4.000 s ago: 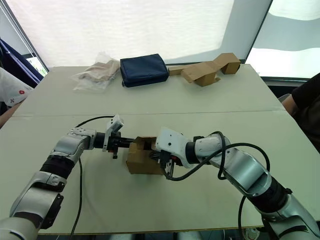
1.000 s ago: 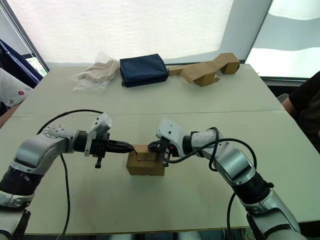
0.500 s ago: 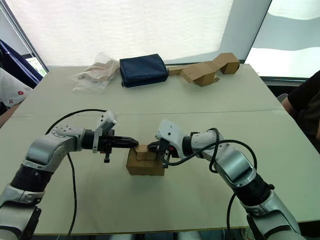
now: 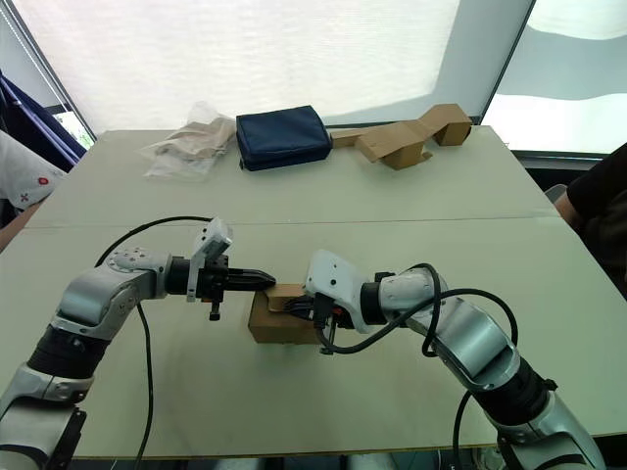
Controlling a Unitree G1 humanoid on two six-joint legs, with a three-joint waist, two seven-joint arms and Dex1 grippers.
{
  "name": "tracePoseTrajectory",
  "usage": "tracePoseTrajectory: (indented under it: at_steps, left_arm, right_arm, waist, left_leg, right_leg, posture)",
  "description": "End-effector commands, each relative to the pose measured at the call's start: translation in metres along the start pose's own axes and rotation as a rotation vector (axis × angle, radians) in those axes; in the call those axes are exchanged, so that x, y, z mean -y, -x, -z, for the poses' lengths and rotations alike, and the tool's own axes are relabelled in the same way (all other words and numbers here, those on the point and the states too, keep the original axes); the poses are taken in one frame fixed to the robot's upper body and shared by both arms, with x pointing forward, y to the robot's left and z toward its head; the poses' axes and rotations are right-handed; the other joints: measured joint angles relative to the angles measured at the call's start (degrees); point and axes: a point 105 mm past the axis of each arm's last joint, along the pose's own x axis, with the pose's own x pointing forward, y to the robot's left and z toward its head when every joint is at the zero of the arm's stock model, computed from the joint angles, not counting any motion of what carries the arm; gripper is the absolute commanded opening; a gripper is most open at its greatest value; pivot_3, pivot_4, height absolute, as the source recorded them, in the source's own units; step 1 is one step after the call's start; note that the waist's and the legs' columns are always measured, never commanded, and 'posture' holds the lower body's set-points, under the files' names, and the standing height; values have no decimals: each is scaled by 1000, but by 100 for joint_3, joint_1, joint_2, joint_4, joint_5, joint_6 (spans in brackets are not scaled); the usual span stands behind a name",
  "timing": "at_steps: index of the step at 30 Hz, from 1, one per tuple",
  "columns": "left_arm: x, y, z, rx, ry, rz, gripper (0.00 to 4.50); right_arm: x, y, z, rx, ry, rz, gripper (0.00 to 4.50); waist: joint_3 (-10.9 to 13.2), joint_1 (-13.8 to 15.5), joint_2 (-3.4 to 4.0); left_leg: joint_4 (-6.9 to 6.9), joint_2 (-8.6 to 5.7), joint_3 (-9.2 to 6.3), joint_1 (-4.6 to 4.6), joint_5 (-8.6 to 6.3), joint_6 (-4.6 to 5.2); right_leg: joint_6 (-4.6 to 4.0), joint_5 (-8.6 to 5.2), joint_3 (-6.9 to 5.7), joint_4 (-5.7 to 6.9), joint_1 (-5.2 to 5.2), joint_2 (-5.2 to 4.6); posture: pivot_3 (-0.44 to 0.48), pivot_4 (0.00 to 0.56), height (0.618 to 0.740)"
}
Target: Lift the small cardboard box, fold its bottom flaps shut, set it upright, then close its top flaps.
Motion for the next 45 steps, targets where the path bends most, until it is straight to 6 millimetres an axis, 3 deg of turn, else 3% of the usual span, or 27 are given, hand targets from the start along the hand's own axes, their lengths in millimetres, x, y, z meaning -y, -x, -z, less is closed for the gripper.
tracePoseTrajectory:
  at_steps: [1,10,19,31,38,45]
  left_arm:
    - [3,1,-4,11,-11,5,52]
    - [6,0,-1,13,5,5,52]
    - [9,-1,-5,38,27,20,52]
    - [8,-6,1,0,-19,6,52]
    - [9,-8,8,-53,-76,9,52]
    - [1,5,-30,151,-133,-92,52]
  right_arm:
    - [0,-1,-8,10,56,-4,0]
    - [10,-5,5,-54,91,31,0]
    - [21,-5,6,-62,129,79,0]
    - [15,-8,2,-28,109,60,0]
    - [10,1,-3,16,31,38,0]
    - [23,22,-19,144,-68,108,0]
  waist:
    - [0,-6,0]
    - [0,-1,0]
    - [0,1,0]
    - [0,2,0]
    - [0,9,0]
    - [0,7,-1]
  left_leg:
    - [0,0,0,0,0,0]
    - [0,0,0,0,0,0]
    - [0,0,0,0,0,0]
    - [0,0,0,1,0,0]
    - [0,0,0,0,0,0]
    - [0,0,-1,0,0,0]
  right_leg:
    - [0,0,0,0,0,1]
    - [0,0,0,0,0,0]
    - [0,0,0,0,0,0]
    - [0,0,0,0,0,0]
    - [0,0,0,0,1,-1]
    - [0,0,0,0,1,-3]
  posture:
    - [0,150,740]
    - [0,150,740]
    - [0,150,740]
    - [0,150,740]
    - [0,150,740]
    - [0,150,740]
